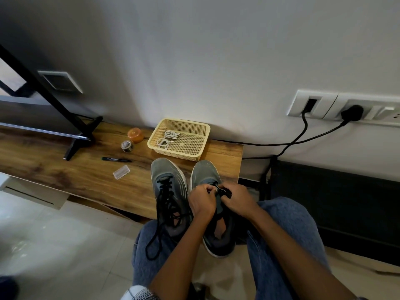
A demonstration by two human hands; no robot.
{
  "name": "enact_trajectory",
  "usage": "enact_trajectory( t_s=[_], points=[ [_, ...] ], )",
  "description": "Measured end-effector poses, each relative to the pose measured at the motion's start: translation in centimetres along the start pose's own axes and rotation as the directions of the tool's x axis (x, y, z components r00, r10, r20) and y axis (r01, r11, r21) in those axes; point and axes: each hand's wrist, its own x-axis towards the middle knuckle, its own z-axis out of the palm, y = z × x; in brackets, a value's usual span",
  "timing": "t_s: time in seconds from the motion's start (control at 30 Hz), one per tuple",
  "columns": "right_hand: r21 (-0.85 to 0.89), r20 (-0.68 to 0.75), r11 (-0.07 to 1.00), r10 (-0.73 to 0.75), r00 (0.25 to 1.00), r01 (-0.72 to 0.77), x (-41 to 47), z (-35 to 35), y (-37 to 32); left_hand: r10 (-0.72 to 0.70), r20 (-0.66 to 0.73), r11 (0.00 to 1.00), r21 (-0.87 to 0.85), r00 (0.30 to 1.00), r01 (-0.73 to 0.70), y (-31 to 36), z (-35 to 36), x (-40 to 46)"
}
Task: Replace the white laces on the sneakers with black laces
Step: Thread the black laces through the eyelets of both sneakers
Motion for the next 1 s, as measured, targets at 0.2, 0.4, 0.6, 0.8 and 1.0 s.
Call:
enact_trajectory(
  t_s=[0.2,0.4,0.6,0.8,1.0],
  points=[
    [0.3,-0.053,0.929,0.244,0.968,-0.218,0.1,0.2,-0.4,-0.083,-0.035,0.98,-0.185,0.996,0.075,0.2,-0.2,-0.4],
    [0.426,-0.101,0.864,0.341,0.935,-0.269,1.0,0.4,0.1,-0.066,0.0,0.974,-0.215,0.998,0.064,0.2,-0.8,-0.2],
    [0.403,-0.128,0.88,0.325,0.937,-0.25,1.2,0.6,-0.2,-0.027,0.065,0.988,-0.147,0.998,0.036,0.1,-1.1,0.2],
    [0.41,-0.157,0.873,0.352,0.923,-0.264,0.6,0.4,-0.6,-0.095,0.057,0.993,-0.062,0.994,0.098,1.5,-1.1,0.2],
    [0.532,-0.227,0.818,0.389,0.893,-0.221,0.1,-1.7,-2.2,-0.131,0.013,0.991,0.04,0.991,0.131,1.9,-1.4,0.0]
  ],
)
